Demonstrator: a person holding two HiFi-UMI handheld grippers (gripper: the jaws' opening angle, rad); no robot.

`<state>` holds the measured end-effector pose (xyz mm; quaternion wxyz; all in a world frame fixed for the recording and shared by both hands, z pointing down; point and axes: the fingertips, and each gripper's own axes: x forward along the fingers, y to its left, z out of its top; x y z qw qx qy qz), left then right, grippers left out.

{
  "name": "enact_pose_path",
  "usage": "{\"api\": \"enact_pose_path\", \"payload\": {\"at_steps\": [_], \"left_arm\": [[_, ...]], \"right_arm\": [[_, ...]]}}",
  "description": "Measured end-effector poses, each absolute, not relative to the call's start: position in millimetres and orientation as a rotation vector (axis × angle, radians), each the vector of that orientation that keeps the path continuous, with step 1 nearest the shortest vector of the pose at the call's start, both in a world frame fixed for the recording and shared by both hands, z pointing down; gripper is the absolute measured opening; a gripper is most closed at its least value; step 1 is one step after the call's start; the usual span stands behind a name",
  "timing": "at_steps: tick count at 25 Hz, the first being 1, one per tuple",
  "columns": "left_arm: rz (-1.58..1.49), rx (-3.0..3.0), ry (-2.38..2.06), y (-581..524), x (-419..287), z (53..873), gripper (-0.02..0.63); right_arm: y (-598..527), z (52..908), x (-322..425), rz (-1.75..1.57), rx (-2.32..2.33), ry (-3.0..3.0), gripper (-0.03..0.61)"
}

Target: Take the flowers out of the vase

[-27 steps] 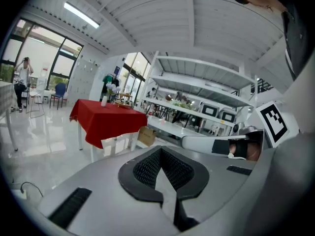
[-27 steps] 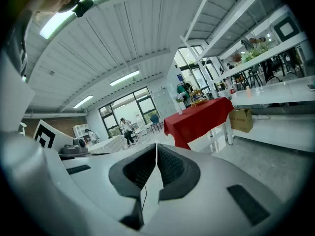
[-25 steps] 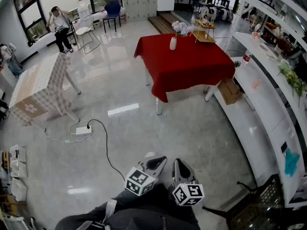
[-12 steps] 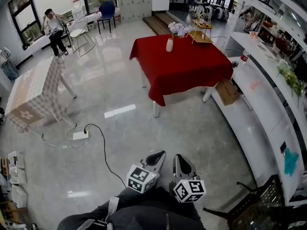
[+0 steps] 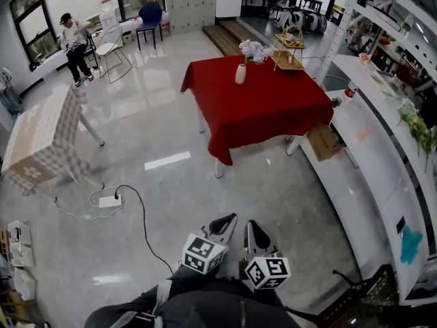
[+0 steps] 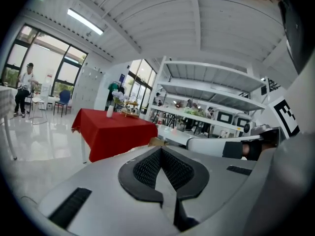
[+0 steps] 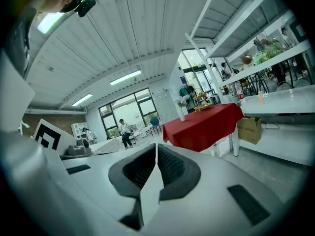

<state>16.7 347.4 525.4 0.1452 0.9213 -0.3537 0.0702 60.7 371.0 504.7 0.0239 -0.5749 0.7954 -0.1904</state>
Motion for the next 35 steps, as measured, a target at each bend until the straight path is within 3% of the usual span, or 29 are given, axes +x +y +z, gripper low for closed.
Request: {"api": "enact_pose_path", "payload": {"at_steps": [17,35], "left_arm": [[0.126,2.684,-1.125,182.3,-16.2,482.6,0.006],[0.153,2.659,-1.078,114.7,-29.5,503.8,0.006]], "right_arm": [[206.4,474.7,50.0,-0.498,-1.821,2.424,0.018],[139.9,491.3,34.6,-0.521,-1.865,2.442,0.018]]}}
